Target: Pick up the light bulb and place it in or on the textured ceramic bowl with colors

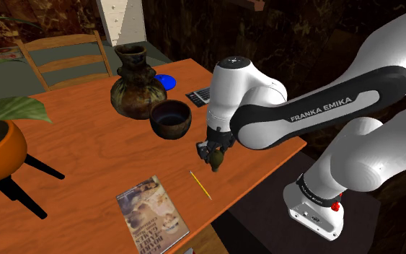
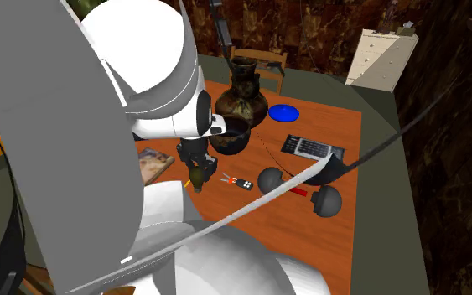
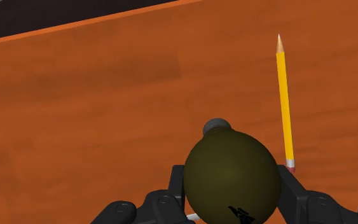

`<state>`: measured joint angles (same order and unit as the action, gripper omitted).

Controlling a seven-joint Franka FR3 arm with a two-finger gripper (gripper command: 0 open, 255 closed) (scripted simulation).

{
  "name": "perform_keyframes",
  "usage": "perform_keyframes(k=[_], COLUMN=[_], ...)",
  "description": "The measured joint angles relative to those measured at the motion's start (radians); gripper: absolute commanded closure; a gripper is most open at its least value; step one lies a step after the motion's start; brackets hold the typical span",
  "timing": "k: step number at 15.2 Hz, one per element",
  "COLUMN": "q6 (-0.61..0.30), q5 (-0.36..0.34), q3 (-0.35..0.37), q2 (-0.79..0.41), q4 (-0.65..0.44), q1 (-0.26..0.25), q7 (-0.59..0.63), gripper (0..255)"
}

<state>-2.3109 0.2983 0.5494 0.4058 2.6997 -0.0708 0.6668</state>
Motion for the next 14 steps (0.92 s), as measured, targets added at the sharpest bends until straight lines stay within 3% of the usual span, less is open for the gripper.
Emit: perform_keyframes(k=[14], q6=[0.235], q5=[-0.007], q3=[-0.059], q2=[0.133], q4=[-0.104], q1=[-0.013], q7=[-0.010], gripper=[255])
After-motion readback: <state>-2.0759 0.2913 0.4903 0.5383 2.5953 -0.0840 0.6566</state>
